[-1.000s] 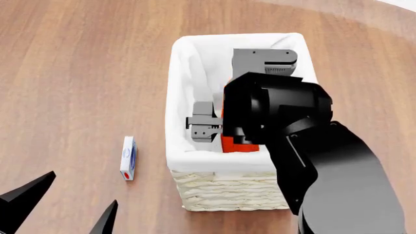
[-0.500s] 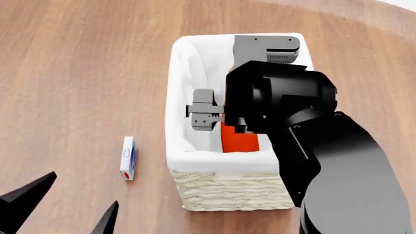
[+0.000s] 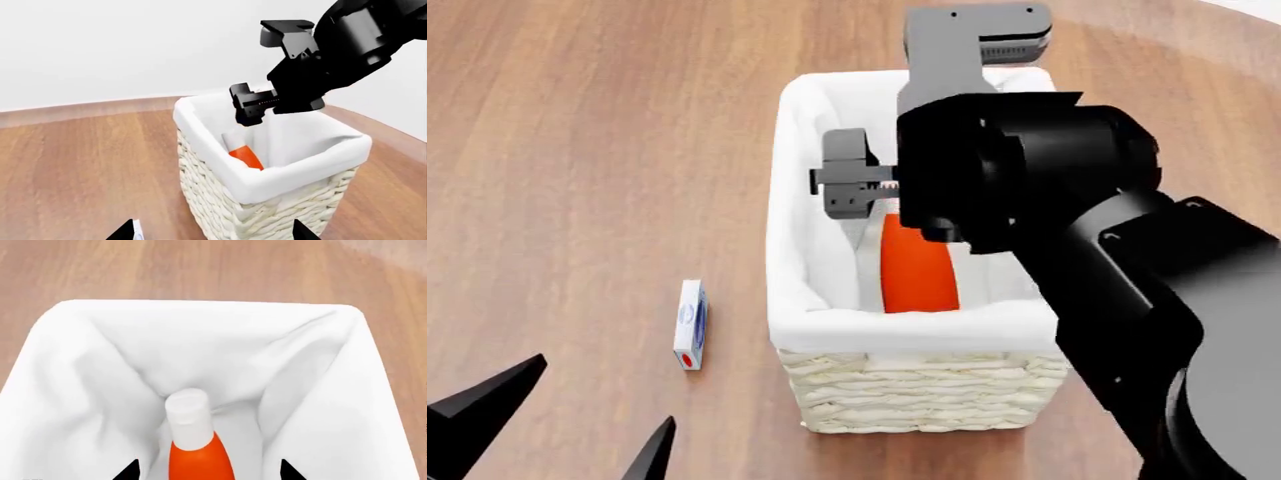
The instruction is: Pick up the ketchup, and put it in the basket.
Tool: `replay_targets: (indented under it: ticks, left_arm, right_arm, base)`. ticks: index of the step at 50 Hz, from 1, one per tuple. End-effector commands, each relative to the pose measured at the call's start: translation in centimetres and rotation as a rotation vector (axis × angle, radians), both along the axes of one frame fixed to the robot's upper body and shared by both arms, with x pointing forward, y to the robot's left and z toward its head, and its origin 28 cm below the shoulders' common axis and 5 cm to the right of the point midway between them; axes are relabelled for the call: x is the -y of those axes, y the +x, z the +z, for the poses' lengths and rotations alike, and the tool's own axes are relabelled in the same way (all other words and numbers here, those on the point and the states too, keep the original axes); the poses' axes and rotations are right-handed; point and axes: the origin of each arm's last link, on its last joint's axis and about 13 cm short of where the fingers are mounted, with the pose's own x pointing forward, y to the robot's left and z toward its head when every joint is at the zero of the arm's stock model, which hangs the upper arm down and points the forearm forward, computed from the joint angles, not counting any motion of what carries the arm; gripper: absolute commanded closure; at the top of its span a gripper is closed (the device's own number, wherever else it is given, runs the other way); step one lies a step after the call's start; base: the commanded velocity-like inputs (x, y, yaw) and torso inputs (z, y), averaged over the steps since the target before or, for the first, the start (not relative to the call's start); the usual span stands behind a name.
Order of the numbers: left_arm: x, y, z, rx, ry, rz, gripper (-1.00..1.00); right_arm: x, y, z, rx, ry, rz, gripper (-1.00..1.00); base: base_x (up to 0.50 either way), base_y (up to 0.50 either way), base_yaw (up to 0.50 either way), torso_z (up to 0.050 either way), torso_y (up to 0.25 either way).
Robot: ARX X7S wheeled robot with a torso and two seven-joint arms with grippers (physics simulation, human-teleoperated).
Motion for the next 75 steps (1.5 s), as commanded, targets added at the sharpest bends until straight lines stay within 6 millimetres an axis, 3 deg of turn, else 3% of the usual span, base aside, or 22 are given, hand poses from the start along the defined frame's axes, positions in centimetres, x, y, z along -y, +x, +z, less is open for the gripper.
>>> replay_targets:
  ticks: [1,11,19,26,28,29,55,66,75]
  left_arm:
    - [0.1,0.4,0.2,0.028,-0.011,0.001,-1.00]
    - [0.3,0.1,0.5,0.037,-0.006,-0.006,-1.00]
    - [0.4,-0.1,0.6,0.039,-0.007,-0.008,-1.00]
    - [0.5,0.0,0.5,0.037,-0.008,-0.007,-1.00]
    - [0.5,0.0,0.5,0.037,-0.008,-0.007,-1.00]
    - [0.5,0.0,0.5,0.036,-0.008,-0.007,-1.00]
    - [0.5,0.0,0.6,0.029,-0.018,0.005,-1.00]
    - [0.4,0.0,0.5,0.025,-0.026,0.014,-1.00]
    - [0.4,0.0,0.6,0.027,-0.031,0.020,-1.00]
  right_arm:
    - [0.6,-3.2,0.5,0.162,0.100,0.078,-1.00]
    - [1.6,-6.5,0.8,0.435,0.077,0.047,-1.00]
    - [2.2,-8.6,-1.5,0.687,-0.093,0.034,-1.00]
    - [2.5,-10.2,-4.9,0.761,-0.127,0.106,-1.00]
    - [2.5,-10.2,-4.9,0.761,-0.127,0.106,-1.00]
    - [2.7,-10.5,-6.0,0.778,-0.140,0.083,-1.00]
    - [2.5,-15.1,-13.4,0.951,-0.165,0.060,-1.00]
    - [2.3,-17.6,-17.8,0.961,-0.188,0.031,-1.00]
    - [2.0,-19.7,-18.1,0.968,-0.142,0.006,-1.00]
  base:
    - [0.00,0.00,0.00,0.000,0.000]
    - [0.00,0.00,0.00,0.000,0.000]
    - [0.00,0.00,0.00,0.000,0.000]
    - [0.00,0.00,0.00,0.000,0.000]
    - [0.00,0.00,0.00,0.000,0.000]
    - [0.00,0.00,0.00,0.000,0.000]
    - [0.00,0.00,0.00,0.000,0.000]
    - [0.00,0.00,0.00,0.000,0.000]
    - [0.00,0.00,0.00,0.000,0.000]
